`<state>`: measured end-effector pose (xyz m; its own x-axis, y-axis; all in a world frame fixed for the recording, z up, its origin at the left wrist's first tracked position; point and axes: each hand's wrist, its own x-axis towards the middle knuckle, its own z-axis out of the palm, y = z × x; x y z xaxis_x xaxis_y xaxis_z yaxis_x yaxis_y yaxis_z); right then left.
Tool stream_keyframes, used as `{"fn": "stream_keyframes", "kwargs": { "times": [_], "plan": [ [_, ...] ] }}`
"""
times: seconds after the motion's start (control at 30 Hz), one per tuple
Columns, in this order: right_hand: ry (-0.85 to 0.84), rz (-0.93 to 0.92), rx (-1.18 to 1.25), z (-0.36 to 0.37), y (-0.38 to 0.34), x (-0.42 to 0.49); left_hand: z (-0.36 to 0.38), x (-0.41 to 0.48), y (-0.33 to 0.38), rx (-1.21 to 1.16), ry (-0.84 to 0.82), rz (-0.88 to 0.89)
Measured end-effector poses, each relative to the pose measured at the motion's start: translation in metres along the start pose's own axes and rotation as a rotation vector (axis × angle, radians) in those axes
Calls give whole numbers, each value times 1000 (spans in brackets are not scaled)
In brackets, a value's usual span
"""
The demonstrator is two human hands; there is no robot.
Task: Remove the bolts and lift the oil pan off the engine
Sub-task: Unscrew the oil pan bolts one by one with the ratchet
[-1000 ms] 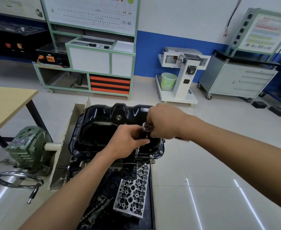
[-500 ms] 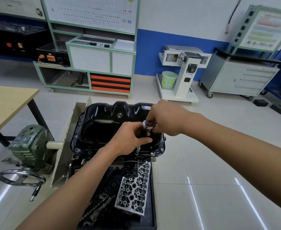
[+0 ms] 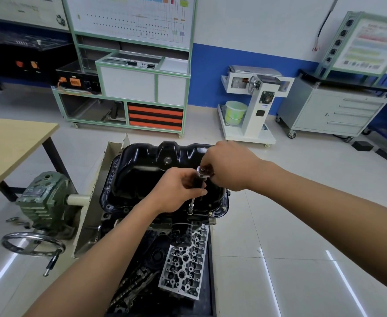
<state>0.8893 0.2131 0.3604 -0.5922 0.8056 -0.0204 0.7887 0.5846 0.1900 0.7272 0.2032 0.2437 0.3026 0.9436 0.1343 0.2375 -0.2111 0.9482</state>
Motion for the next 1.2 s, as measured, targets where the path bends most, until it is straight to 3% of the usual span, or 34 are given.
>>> {"fn": "stream_keyframes", "kwargs": {
  "times": [0.13,0.23,0.33,0.4,0.5,0.73,0.93,1.2],
  "plan": [
    [-189,186,532,2,1,-4,9,0,-5,-32,78,48],
    [-180,293,861,5,0,-11,17,1,-6,-39,188,79],
    [-176,295,991,10,-4,-22,22,2,-6,-4,284,96],
    [-177,237,923,13,-4,-26,24,2,-7,10,328,77],
    [-173,121,598,9,11,-29,23,2,-8,58,327,55],
    [46,23,180,13,42,-7,15,-1,9,-15,-57,49],
    [243,2,313,26,47,0,4,-3,14,-44,-75,26],
    [193,85,475,34,72,-37,7,-2,8,-32,100,48]
  ]
}}
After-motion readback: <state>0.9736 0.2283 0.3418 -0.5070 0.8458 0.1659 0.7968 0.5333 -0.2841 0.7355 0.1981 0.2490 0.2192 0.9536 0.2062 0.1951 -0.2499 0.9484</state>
